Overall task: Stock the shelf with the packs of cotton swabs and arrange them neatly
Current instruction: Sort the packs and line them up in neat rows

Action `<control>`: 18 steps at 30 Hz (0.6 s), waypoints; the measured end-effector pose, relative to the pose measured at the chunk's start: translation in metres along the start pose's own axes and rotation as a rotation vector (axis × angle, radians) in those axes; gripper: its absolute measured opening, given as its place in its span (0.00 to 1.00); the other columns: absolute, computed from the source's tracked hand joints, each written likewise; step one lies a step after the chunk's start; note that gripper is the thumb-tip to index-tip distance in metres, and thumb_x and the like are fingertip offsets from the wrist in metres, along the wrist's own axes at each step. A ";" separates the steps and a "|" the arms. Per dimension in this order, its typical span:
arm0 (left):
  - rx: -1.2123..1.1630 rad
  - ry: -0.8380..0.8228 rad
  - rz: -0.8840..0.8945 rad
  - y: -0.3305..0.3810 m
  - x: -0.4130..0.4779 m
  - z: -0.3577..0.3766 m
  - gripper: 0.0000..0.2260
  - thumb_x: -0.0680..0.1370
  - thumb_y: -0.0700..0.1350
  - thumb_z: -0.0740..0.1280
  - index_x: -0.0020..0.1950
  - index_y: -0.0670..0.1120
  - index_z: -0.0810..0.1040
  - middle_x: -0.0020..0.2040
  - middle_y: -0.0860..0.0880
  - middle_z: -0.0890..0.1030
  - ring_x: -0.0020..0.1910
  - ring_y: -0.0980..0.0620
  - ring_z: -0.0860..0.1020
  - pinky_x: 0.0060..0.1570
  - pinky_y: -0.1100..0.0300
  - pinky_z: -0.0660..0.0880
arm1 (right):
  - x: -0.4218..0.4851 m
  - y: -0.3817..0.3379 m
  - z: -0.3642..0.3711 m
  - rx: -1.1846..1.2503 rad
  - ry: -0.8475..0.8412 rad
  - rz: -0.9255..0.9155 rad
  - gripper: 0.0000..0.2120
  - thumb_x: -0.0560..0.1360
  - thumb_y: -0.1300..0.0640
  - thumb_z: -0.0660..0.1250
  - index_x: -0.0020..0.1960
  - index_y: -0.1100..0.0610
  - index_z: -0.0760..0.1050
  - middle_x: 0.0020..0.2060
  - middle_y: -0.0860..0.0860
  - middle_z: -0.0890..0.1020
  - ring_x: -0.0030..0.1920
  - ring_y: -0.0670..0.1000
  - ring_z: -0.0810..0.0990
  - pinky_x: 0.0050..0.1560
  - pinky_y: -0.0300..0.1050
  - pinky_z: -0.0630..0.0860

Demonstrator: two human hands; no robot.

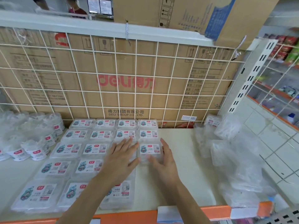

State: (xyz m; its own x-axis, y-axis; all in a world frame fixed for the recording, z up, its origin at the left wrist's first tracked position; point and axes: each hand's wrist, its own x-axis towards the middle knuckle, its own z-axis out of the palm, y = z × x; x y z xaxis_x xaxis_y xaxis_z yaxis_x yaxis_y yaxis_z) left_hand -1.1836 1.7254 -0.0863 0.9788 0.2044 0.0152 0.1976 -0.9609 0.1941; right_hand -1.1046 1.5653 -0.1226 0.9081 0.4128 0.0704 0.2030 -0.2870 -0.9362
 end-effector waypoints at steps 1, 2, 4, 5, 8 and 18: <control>0.003 0.003 0.002 -0.001 0.000 0.000 0.53 0.55 0.73 0.17 0.77 0.57 0.44 0.78 0.55 0.42 0.70 0.61 0.34 0.72 0.55 0.36 | -0.002 0.000 -0.002 -0.061 -0.028 -0.050 0.39 0.64 0.37 0.71 0.71 0.37 0.59 0.65 0.40 0.68 0.65 0.40 0.68 0.63 0.41 0.69; 0.003 0.003 0.000 -0.001 0.000 0.000 0.54 0.55 0.72 0.16 0.77 0.57 0.44 0.78 0.56 0.42 0.72 0.60 0.35 0.72 0.55 0.36 | -0.002 0.001 -0.004 -0.155 -0.047 -0.109 0.39 0.64 0.41 0.72 0.70 0.37 0.58 0.65 0.42 0.67 0.64 0.41 0.68 0.62 0.39 0.70; -0.018 -0.001 -0.003 -0.001 -0.001 -0.001 0.54 0.54 0.72 0.16 0.77 0.58 0.45 0.78 0.56 0.43 0.75 0.58 0.38 0.72 0.56 0.35 | 0.002 0.005 -0.003 -0.315 -0.029 -0.213 0.37 0.67 0.49 0.74 0.68 0.36 0.57 0.64 0.47 0.66 0.62 0.46 0.72 0.60 0.40 0.72; -0.032 0.000 0.000 -0.001 0.000 -0.001 0.54 0.54 0.73 0.17 0.77 0.58 0.45 0.77 0.57 0.43 0.75 0.58 0.39 0.72 0.57 0.35 | 0.004 0.006 -0.001 -0.338 -0.006 -0.230 0.36 0.68 0.52 0.74 0.67 0.37 0.58 0.63 0.48 0.67 0.61 0.48 0.73 0.59 0.41 0.73; -0.039 0.001 0.007 0.000 -0.001 -0.002 0.54 0.55 0.73 0.18 0.77 0.57 0.45 0.77 0.57 0.43 0.75 0.57 0.39 0.71 0.58 0.34 | 0.010 0.006 0.001 -0.341 0.026 -0.211 0.34 0.69 0.55 0.74 0.67 0.39 0.62 0.62 0.51 0.68 0.60 0.51 0.75 0.59 0.43 0.74; -0.061 -0.005 0.025 -0.003 -0.001 -0.001 0.53 0.55 0.74 0.19 0.77 0.58 0.43 0.77 0.57 0.41 0.70 0.62 0.33 0.70 0.58 0.32 | 0.005 0.004 0.009 -0.363 0.107 -0.220 0.35 0.69 0.47 0.73 0.72 0.48 0.63 0.61 0.51 0.68 0.60 0.50 0.73 0.55 0.41 0.73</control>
State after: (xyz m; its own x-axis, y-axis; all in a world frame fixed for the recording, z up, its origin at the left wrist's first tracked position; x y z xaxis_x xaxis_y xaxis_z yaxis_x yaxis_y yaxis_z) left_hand -1.1849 1.7278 -0.0860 0.9837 0.1790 0.0160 0.1692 -0.9524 0.2535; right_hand -1.1022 1.5738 -0.1289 0.8578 0.4119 0.3075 0.4940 -0.4952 -0.7147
